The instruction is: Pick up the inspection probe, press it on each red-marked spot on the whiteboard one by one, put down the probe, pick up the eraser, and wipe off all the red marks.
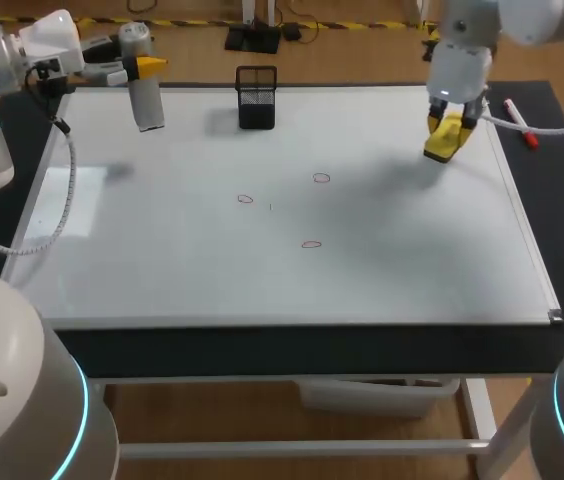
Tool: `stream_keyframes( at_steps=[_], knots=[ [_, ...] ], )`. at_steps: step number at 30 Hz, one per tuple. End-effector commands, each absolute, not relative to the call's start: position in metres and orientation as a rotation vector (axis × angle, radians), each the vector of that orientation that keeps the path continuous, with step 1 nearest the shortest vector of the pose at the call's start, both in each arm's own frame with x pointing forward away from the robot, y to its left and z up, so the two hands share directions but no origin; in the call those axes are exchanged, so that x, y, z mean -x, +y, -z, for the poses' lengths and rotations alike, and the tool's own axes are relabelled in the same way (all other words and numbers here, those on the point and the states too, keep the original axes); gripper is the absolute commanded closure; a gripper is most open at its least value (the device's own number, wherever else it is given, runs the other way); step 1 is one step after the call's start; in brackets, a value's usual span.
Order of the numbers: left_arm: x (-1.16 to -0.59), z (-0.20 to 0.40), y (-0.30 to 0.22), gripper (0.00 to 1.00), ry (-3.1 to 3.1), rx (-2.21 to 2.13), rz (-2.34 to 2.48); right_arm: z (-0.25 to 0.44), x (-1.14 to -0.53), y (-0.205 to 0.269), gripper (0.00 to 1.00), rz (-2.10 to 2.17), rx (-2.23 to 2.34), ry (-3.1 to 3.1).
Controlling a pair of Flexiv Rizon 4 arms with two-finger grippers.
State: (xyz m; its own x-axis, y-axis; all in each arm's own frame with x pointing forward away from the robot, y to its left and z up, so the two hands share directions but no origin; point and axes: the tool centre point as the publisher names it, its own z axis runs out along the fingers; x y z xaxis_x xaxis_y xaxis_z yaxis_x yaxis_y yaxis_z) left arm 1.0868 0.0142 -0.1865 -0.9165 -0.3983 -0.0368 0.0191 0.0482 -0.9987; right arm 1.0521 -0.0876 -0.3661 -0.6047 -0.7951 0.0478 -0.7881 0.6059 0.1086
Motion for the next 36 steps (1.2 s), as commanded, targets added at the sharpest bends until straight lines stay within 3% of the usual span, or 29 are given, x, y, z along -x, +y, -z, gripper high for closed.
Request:
stream_keyframes(
  at_steps=[1, 36],
  knots=[
    [-1.087, 0.186, 0.014, 1.00, 2.022, 0.384, 1.939, 0.364, -1.046, -0.102, 1.00, 0.129, -1.329, -2.755],
    [-1.081, 0.183, -0.001, 1.00, 2.056, 0.315, 1.952, 0.365, -1.043, -0.107, 1.00, 0.132, -1.260, -2.769]
  ],
)
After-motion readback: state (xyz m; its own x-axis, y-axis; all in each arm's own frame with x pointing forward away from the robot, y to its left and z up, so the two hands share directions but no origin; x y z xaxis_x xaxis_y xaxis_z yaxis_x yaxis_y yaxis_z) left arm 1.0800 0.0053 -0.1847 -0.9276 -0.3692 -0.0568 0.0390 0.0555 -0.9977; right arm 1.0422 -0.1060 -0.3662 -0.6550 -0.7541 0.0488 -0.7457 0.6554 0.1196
